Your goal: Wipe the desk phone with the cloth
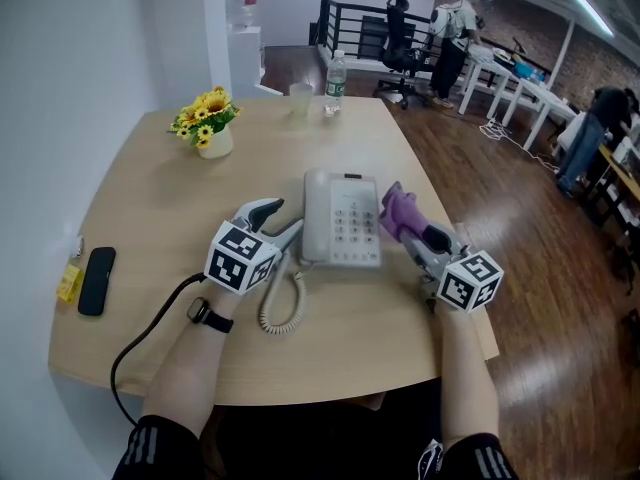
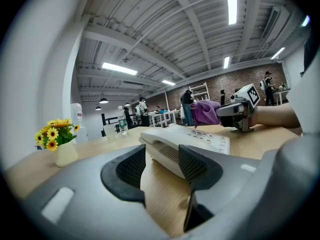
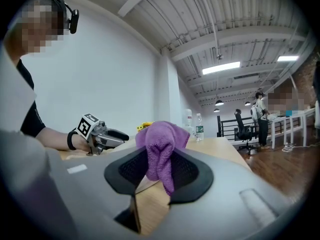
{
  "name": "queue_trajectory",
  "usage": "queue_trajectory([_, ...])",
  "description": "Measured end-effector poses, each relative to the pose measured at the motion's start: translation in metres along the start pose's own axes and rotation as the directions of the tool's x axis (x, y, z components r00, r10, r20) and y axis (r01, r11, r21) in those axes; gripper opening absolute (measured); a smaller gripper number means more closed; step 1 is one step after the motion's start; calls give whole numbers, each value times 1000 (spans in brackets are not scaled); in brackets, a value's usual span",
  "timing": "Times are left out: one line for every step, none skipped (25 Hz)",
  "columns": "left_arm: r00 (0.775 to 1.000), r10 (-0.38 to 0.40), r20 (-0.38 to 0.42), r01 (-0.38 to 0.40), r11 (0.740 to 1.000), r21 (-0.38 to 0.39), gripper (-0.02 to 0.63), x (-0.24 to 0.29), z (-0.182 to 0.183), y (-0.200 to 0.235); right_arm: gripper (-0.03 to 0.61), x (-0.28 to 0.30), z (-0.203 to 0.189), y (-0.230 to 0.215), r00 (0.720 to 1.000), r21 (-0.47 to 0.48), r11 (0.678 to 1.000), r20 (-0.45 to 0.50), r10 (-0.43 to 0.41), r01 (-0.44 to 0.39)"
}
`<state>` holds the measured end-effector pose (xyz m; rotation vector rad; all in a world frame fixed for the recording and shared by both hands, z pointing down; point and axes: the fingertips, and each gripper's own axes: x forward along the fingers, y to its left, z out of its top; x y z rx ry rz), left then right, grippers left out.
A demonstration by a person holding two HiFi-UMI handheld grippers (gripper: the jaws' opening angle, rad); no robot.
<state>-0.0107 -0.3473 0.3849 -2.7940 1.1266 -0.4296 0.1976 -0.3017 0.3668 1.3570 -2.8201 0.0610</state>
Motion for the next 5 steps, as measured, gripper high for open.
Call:
queue_trajectory([1000,1,0,-1,1000,1,199,0,0,0,129,0,0,0,1000,-1,1000,-1,1,-1])
queue_trajectory([1000,1,0,-1,1000,3,199,0,0,-1,129,0,0,1,1000,-3,1000,-3,2,-2])
queue_trajectory([1000,1,1,-1,1000,5,199,1,0,-1,129,-1,-1,1,1000,-4,1000,-4,3,-3])
queue_trajectory([1000,0,1,0,1000,6,199,1,0,-1,129,-1,-1,1,1000,-5,1000,-4,4,-4])
queue_trajectory([1000,0,2,0,1000,7,199,1,0,-1,129,-1,-1,1,1000,-6,1000,-5,5,-5])
